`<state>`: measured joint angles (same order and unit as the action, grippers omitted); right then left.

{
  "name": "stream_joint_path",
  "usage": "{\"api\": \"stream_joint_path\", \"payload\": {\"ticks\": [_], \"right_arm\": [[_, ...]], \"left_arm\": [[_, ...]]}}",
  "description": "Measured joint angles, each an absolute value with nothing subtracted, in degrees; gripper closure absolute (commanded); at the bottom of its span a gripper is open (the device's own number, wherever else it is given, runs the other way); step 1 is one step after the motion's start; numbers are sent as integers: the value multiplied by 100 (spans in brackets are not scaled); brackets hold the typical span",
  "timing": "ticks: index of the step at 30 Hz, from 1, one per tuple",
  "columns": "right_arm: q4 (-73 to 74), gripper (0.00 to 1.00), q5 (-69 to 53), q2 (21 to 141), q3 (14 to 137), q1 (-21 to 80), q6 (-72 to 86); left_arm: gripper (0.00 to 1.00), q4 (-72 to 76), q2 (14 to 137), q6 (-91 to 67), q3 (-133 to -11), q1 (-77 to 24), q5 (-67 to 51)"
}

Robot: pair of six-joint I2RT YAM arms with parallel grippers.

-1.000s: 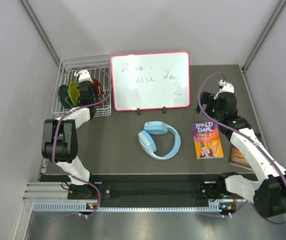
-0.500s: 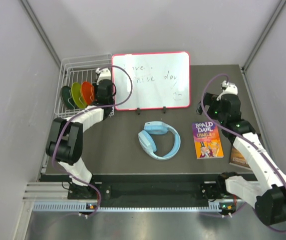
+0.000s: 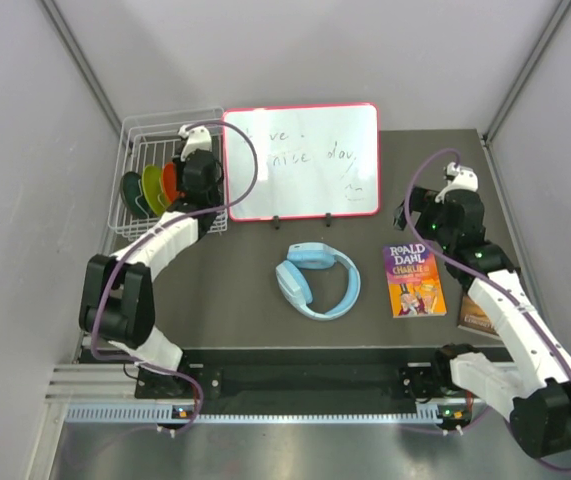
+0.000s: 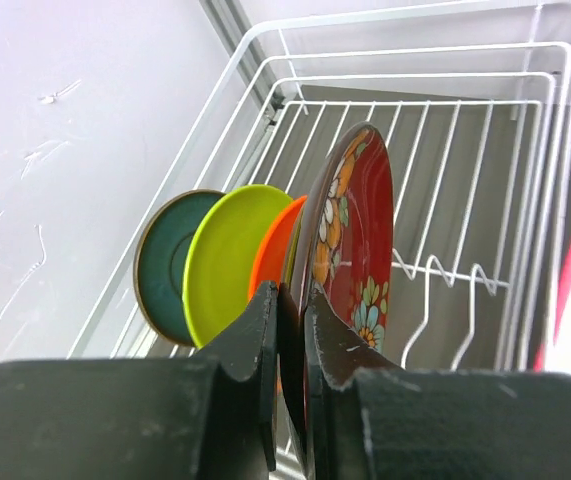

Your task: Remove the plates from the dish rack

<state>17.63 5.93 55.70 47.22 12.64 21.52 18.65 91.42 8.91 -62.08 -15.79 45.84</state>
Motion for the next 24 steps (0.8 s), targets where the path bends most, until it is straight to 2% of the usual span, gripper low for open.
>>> {"api": "stream_joint_path", "payload": {"ticks": [4,12,19,24], "right_arm": [[1754,1,484,5527,4698,1264,2169],[1356,1,-558,5509,4493,1264,2484],[3,2,-1791,5686,3994,1278,3284],[-735,2,-2191,6141,3817,1463,3673]], "left_arm": [[100,1083,8656,519,-6392,-1575,4178],[100,-165,7566,-1114,-6696,-1586,1922],[100,-134,7212,-2593,-6007,-1647,-292],[100,-19,7242,-3251,-5559,-1925,-1258]]}}
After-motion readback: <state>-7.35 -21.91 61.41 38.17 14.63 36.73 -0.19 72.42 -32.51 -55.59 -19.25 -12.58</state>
